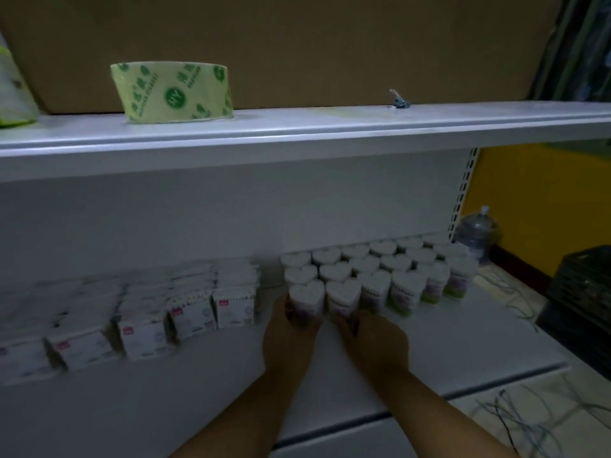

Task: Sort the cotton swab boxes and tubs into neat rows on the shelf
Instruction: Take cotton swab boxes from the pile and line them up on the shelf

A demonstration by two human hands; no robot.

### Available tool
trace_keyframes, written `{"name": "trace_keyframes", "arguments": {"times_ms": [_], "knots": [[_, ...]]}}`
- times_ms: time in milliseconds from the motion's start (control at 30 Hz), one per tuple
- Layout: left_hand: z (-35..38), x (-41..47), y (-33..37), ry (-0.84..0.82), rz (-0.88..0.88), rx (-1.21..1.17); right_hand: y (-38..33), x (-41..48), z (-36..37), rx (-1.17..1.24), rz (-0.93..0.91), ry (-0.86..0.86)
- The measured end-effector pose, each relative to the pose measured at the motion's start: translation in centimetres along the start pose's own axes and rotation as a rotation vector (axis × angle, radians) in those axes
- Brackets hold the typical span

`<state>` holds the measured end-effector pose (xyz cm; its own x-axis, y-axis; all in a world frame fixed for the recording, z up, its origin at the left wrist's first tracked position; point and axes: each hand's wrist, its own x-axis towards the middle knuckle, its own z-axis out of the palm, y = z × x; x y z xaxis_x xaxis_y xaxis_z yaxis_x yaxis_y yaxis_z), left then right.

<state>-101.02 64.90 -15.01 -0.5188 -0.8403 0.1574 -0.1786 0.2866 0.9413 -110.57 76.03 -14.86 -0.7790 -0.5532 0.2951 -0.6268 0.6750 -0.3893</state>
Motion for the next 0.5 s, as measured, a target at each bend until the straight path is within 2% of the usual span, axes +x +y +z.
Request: {"name": "trace_keyframes", "arguments": {"times_ms": [267, 433, 500], "knots": [[0.2, 0.2, -0.2, -0.02, -0.019, -0.07, 0.5, 0.0, 0.6, 0.034, -0.004, 0.06], [-1.1, -0.5, 0.4, -0.072, 0.079, -0.06, 0.5, -0.3, -0.3, 0.044, 0.014, -0.027], [-2.7, -1.5, 0.1, -0.084, 0.063, 0.036, 0.3, -1.4, -0.5, -0.008, -0.033, -0.05]]}}
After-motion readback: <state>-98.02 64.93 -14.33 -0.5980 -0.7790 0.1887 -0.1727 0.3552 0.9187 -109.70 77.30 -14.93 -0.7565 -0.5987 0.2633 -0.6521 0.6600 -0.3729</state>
